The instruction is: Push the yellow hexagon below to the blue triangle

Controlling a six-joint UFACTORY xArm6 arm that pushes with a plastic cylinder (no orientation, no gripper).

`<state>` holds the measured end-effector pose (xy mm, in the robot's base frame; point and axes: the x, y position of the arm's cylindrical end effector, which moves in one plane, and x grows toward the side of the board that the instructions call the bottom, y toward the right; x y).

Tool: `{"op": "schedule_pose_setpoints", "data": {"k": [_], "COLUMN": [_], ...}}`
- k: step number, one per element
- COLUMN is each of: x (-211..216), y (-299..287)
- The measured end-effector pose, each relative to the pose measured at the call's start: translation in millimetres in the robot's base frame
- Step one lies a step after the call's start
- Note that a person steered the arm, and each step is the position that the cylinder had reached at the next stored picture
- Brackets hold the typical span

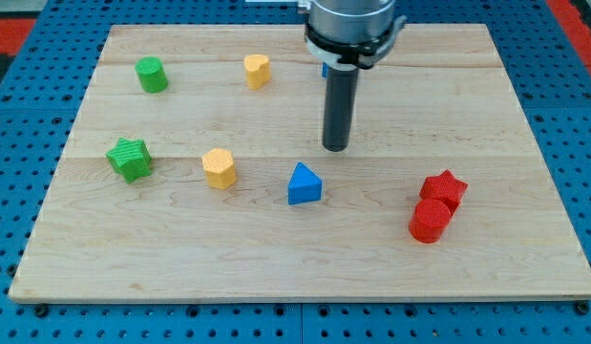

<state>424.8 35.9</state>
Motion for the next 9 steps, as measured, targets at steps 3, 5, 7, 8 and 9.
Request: {"op": "schedule_pose_setpoints", "data": {"k": [3,5,7,8,9], "x": [81,83,67,29,54], "y": [9,11,-191,-141,-51]}}
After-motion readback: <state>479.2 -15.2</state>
